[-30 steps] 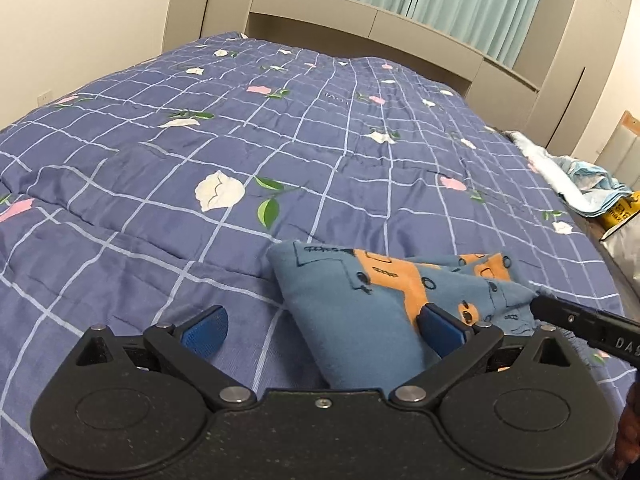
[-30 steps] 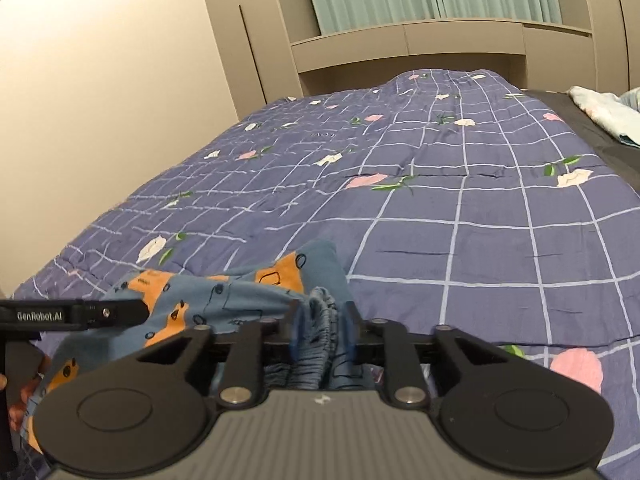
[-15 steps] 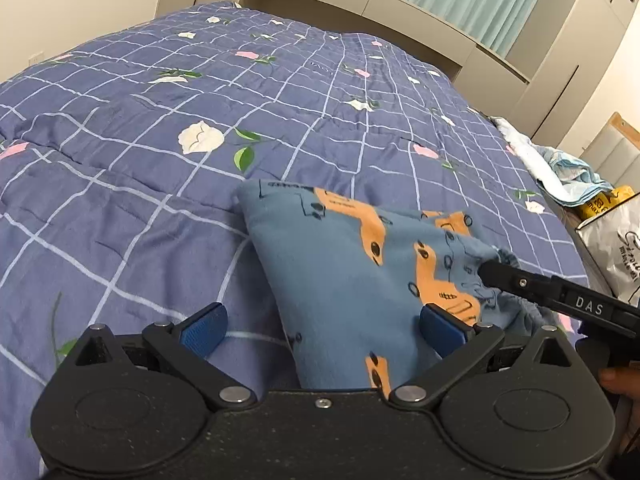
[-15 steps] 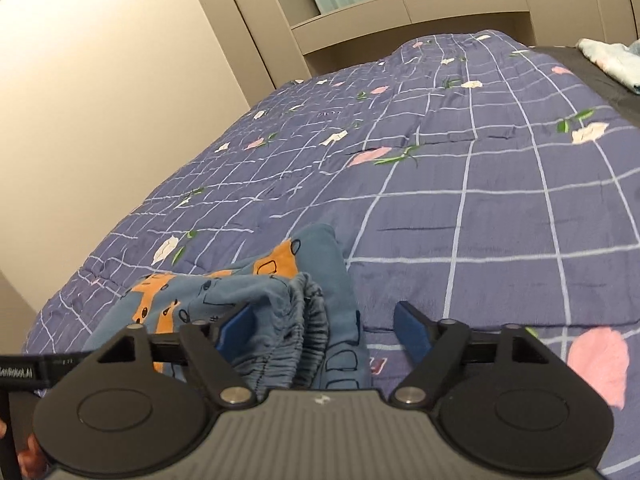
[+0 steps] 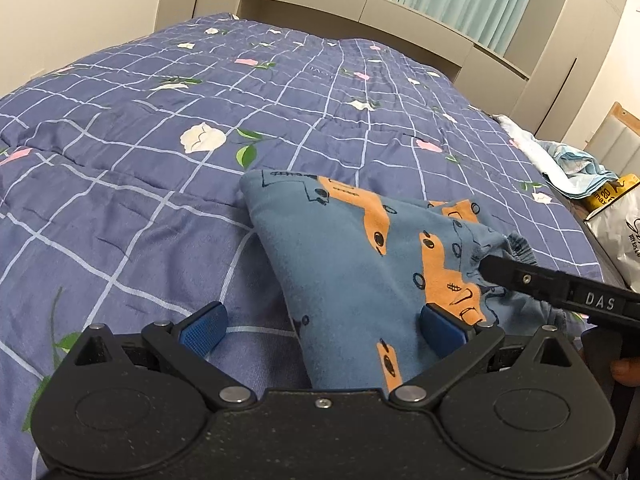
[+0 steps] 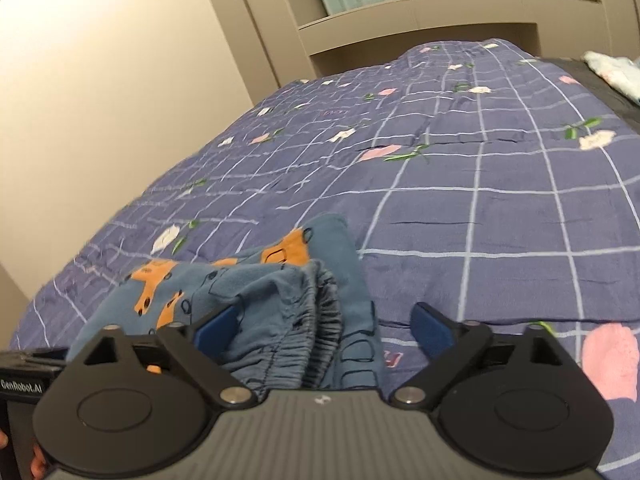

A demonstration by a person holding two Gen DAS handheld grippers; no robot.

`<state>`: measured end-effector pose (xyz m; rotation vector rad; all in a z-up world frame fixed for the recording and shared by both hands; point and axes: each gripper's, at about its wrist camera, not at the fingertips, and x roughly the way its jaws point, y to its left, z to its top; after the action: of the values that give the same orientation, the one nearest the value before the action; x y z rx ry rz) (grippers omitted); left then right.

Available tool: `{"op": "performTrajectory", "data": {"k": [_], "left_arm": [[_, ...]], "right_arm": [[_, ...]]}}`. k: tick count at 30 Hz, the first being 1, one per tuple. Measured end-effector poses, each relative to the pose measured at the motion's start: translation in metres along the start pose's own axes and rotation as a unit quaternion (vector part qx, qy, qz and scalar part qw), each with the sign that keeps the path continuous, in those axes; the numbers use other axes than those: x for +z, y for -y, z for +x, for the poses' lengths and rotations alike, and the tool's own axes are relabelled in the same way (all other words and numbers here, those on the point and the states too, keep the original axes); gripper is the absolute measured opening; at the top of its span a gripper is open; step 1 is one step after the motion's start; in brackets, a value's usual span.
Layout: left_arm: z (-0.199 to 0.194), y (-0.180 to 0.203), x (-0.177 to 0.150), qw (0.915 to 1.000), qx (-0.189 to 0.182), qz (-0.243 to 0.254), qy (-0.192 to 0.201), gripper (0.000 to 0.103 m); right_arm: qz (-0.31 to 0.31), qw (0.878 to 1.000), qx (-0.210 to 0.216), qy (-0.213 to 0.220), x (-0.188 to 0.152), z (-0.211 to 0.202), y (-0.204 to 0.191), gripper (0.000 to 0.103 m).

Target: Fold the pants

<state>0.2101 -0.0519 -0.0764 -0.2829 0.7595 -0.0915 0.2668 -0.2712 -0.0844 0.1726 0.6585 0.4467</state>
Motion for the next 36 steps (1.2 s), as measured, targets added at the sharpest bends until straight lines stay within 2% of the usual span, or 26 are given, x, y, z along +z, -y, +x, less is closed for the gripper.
{"op": "performTrajectory", "data": {"k": [13, 18, 21, 22, 26, 30, 32, 35, 36], "left_arm": [[-0.004, -0.004, 0.0, 0.9999, -0.012, 0.003, -0.007, 0.103], [-0.007, -0.008, 0.004, 0.9995, -0.014, -0.014, -0.026, 0.103], [-0.01, -0.01, 0.006, 0.9986, -0.021, -0.023, -0.042, 0.103], [-0.011, -0.011, 0.006, 0.9984, -0.024, -0.025, -0.044, 0.102], [-0.017, -0.014, 0.003, 0.9974, -0.037, -0.041, -0.047, 0.102], [-0.022, -0.012, 0.002, 0.9967, -0.042, -0.047, -0.051, 0.1], [-0.023, -0.01, 0.001, 0.9968, -0.041, -0.046, -0.052, 0.095], [-0.026, -0.008, 0.002, 0.9972, -0.037, -0.043, -0.049, 0.079], [-0.027, -0.008, 0.002, 0.9969, -0.041, -0.046, -0.049, 0.069]], "right_arm": [[0.007, 1.0, 0.022, -0.013, 0.002, -0.002, 0.005, 0.102], [0.057, 0.994, 0.084, -0.032, 0.006, -0.009, 0.021, 0.102], [0.085, 0.991, 0.102, -0.032, 0.005, -0.013, 0.03, 0.101], [0.093, 0.99, 0.1, -0.03, 0.004, -0.014, 0.032, 0.099], [0.093, 0.994, 0.061, -0.022, 0.0, -0.02, 0.029, 0.078], [0.094, 0.995, 0.041, -0.018, -0.006, -0.025, 0.023, 0.064], [0.088, 0.995, 0.031, -0.018, -0.007, -0.027, 0.018, 0.058], [0.071, 0.997, 0.016, -0.019, -0.005, -0.029, 0.006, 0.045], [0.061, 0.998, 0.008, -0.017, -0.004, -0.03, 0.0, 0.04]]}}
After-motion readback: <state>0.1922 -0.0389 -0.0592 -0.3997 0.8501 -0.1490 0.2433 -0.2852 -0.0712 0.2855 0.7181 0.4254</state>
